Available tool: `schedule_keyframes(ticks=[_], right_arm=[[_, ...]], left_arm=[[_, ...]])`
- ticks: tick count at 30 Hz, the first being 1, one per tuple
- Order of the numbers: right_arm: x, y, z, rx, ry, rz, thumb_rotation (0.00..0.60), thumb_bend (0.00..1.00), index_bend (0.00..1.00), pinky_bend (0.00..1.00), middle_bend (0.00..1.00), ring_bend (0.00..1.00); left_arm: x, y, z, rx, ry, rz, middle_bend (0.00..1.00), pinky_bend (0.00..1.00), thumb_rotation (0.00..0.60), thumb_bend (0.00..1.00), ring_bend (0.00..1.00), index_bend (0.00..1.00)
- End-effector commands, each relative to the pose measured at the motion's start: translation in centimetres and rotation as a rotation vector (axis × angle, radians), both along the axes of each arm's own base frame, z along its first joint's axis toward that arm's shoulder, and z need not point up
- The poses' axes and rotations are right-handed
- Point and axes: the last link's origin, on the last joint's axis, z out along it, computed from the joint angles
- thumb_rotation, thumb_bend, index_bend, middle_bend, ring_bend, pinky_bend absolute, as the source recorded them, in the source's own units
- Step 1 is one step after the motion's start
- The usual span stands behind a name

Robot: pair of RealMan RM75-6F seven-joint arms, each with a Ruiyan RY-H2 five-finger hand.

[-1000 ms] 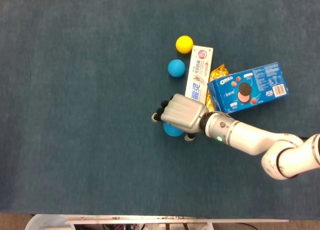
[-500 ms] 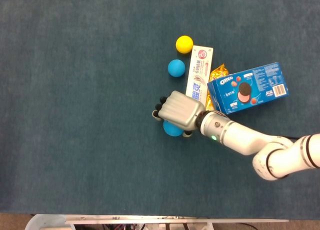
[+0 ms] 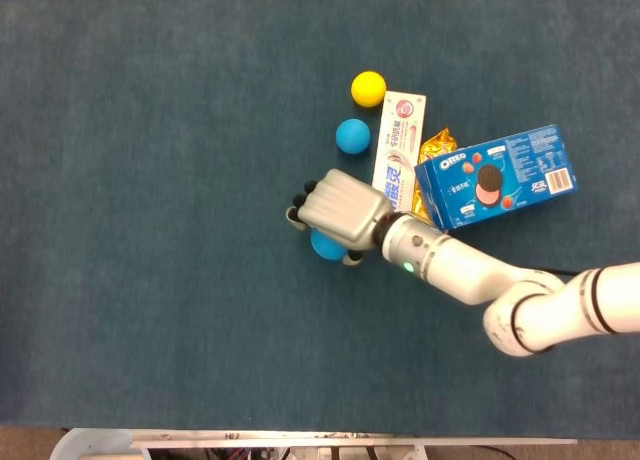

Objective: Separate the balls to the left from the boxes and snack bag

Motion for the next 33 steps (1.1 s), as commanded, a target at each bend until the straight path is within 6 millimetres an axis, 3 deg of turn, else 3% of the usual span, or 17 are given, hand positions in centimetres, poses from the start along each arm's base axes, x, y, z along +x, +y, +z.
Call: schedule_keyframes(ticks=[1, 19, 26, 33], right_arm=[[0.9, -0.3, -0.3, -0.006, -0.022, -0.009, 0.600, 0.00, 0.38, 0.66, 0.36, 0.30], [6.3, -2.2, -2.0, -0.066, -0.108, -0.037, 0.600, 0.00, 0.38, 0.68, 0.36, 0.31], [6.8, -2.8, -0.1, -0.072, -0.162, -0.071, 0.600, 0.00, 0.38, 0.68, 0.36, 0.31], [4.4, -4.9, 3.2, -0.125, -0.169, -0.147, 0.600, 0.00, 0.38, 0.68, 0.36, 0.31]], left_arm=[[0.0, 0.0, 0.1, 0.002, 0.000, 0.000, 0.12, 0.00, 0.600, 0.37, 0.07, 0.08], [0.0, -0.4, 0.3, 0.011, 0.005, 0.008, 0.12, 0.00, 0.600, 0.37, 0.08, 0.08], [0.1, -0.4, 0.5, 0.018, 0.006, 0.005, 0.12, 0.00, 0.600, 0.37, 0.08, 0.08], [0.1, -0.4, 0.4, 0.014, 0.006, 0.004, 0.12, 0.00, 0.600, 0.37, 0.08, 0.08]])
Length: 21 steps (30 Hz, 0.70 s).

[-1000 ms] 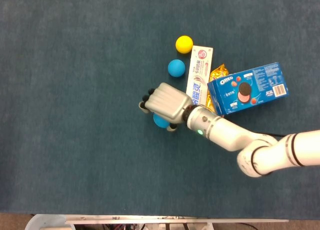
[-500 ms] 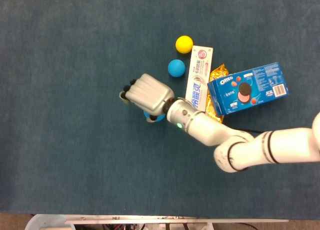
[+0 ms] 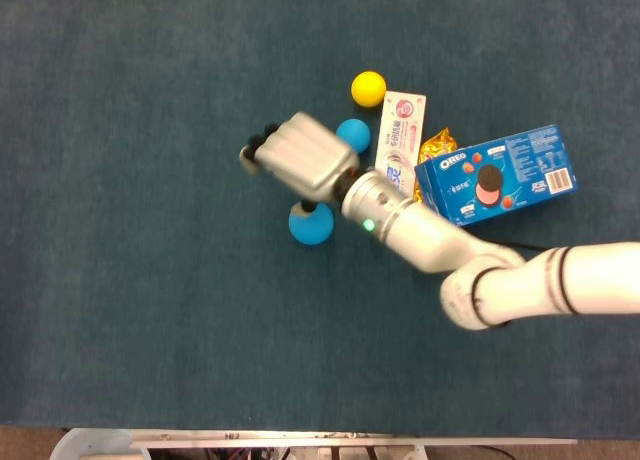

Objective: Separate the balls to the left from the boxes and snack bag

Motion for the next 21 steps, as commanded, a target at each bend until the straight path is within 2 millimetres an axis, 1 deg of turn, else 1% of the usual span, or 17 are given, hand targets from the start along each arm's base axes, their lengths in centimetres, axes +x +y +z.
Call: schedule_keyframes(ticks=[1, 4, 6, 8, 14, 16, 17, 18, 19, 21], right_arm=[[-1.7, -1.2, 1.8, -0.027, 0.001, -0.062, 0.600, 0.00, 0.38, 0.67, 0.36, 0.31], [-2.8, -2.2, 3.1, -0.041, 0.009, -0.108, 0.600, 0.00, 0.34, 0.61, 0.36, 0.31], [-3.3, -2.7, 3.8, -0.050, 0.014, -0.126, 0.600, 0.00, 0.29, 0.52, 0.36, 0.32], [-3.8, -3.4, 4.5, -0.066, 0.022, -0.144, 0.600, 0.00, 0.28, 0.45, 0.36, 0.32], [-5.0, -5.3, 5.8, -0.103, 0.053, -0.229, 0.596, 0.00, 0.22, 0.33, 0.36, 0.25], [-5.3, -6.0, 6.0, -0.100, 0.058, -0.275, 0.543, 0.00, 0.19, 0.30, 0.34, 0.22], [-5.4, -6.3, 6.1, -0.097, 0.058, -0.295, 0.493, 0.00, 0.18, 0.28, 0.34, 0.21], [-5.5, -6.6, 6.2, -0.094, 0.053, -0.317, 0.429, 0.00, 0.17, 0.25, 0.33, 0.20], [-5.5, -7.0, 6.3, -0.090, 0.043, -0.343, 0.385, 0.00, 0.16, 0.23, 0.33, 0.19], [-5.4, -7.6, 6.6, -0.076, 0.012, -0.390, 0.327, 0.00, 0.16, 0.22, 0.32, 0.19]], left_arm=[[-0.1, 0.0, -0.1, -0.001, -0.002, 0.003, 0.12, 0.00, 0.600, 0.37, 0.07, 0.08], [-0.2, 0.0, -0.3, -0.007, -0.006, 0.009, 0.12, 0.00, 0.600, 0.37, 0.08, 0.08], [-0.3, 0.0, -0.4, -0.011, -0.010, 0.013, 0.12, 0.00, 0.600, 0.37, 0.07, 0.08], [-0.4, 0.0, -0.5, -0.014, -0.013, 0.017, 0.12, 0.00, 0.600, 0.37, 0.07, 0.08], [-0.7, -0.1, -0.5, -0.011, -0.017, 0.026, 0.13, 0.00, 0.600, 0.37, 0.07, 0.08], [-0.9, -0.1, -0.5, -0.010, -0.019, 0.032, 0.12, 0.00, 0.600, 0.37, 0.07, 0.08], [-0.9, -0.2, -0.5, -0.010, -0.020, 0.035, 0.12, 0.00, 0.600, 0.37, 0.08, 0.08], [-1.0, -0.2, -0.5, -0.010, -0.022, 0.038, 0.12, 0.00, 0.600, 0.37, 0.07, 0.08], [-1.1, -0.3, -0.5, -0.008, -0.023, 0.043, 0.12, 0.00, 0.600, 0.37, 0.07, 0.08], [-1.2, -0.4, -0.4, -0.005, -0.026, 0.051, 0.13, 0.00, 0.600, 0.37, 0.08, 0.08]])
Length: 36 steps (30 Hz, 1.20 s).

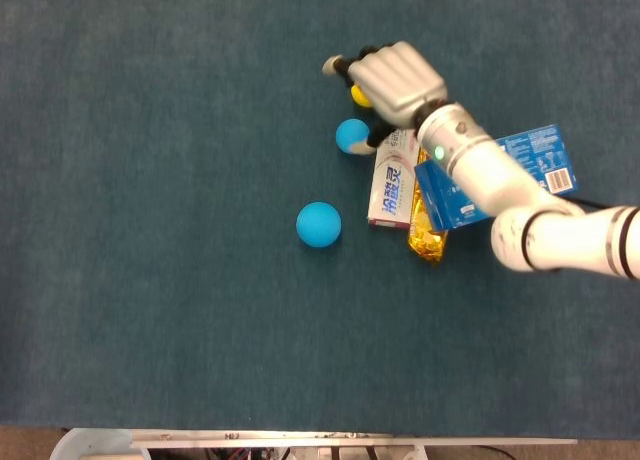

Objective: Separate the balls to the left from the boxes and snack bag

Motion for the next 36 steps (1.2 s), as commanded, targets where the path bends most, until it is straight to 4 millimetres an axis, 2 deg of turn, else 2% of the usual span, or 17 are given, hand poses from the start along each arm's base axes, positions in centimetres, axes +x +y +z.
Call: schedule_keyframes(ticks=[1, 12, 26, 36], right_arm=[[0.2, -1.6, 0.7, 0.007, -0.041, -0.078, 0.315, 0.00, 0.16, 0.21, 0.32, 0.19], [0.1, -3.4, 0.6, 0.010, -0.031, -0.180, 0.306, 0.00, 0.10, 0.18, 0.30, 0.17], [-3.0, -4.6, -1.8, 0.018, 0.043, -0.314, 0.306, 0.00, 0.06, 0.18, 0.29, 0.16], [-3.3, -4.2, -3.4, 0.064, 0.043, -0.346, 0.305, 0.00, 0.05, 0.18, 0.28, 0.16]], left_arm=[[-0.2, -0.1, 0.1, 0.003, -0.003, 0.010, 0.13, 0.00, 0.600, 0.37, 0.08, 0.08], [-0.5, -0.4, 0.1, 0.007, -0.011, 0.018, 0.12, 0.00, 0.600, 0.37, 0.08, 0.08], [-0.7, -0.5, 0.1, 0.007, -0.009, 0.032, 0.12, 0.00, 0.600, 0.37, 0.07, 0.08], [-0.8, -0.4, -0.1, 0.004, -0.017, 0.032, 0.13, 0.00, 0.600, 0.37, 0.07, 0.08]])
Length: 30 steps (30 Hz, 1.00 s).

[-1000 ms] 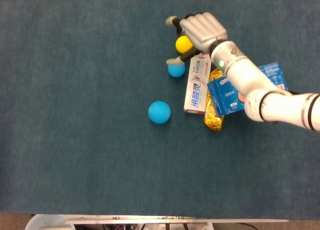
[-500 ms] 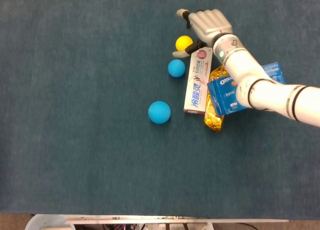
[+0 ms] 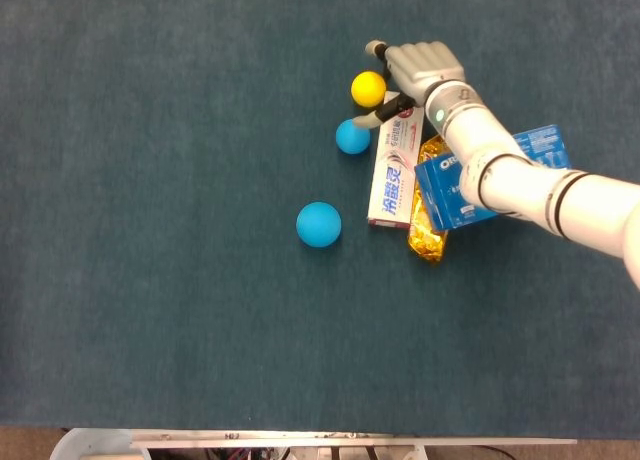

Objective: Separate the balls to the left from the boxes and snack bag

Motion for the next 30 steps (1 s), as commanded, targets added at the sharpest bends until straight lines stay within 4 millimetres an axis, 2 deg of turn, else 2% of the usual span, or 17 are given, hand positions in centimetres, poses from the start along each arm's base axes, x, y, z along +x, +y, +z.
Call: schedule_keyframes(ticks=[1, 10, 30], right_arm=[[0.2, 0.2, -0.4, 0.012, -0.007, -0.004, 0.304, 0.00, 0.05, 0.18, 0.28, 0.16], [1.9, 1.2, -1.5, 0.076, -0.068, 0.002, 0.304, 0.00, 0.04, 0.18, 0.28, 0.16], [4.5, 3.1, -2.5, 0.183, -0.140, 0.029, 0.306, 0.00, 0.03, 0.19, 0.27, 0.16]], left_arm=[[0.0, 0.0, 0.0, 0.004, -0.001, 0.000, 0.13, 0.00, 0.600, 0.37, 0.07, 0.08], [-0.1, -0.1, 0.2, 0.009, -0.001, -0.002, 0.13, 0.00, 0.600, 0.37, 0.07, 0.08], [-0.2, -0.3, 0.4, 0.016, -0.002, -0.005, 0.13, 0.00, 0.600, 0.37, 0.07, 0.08]])
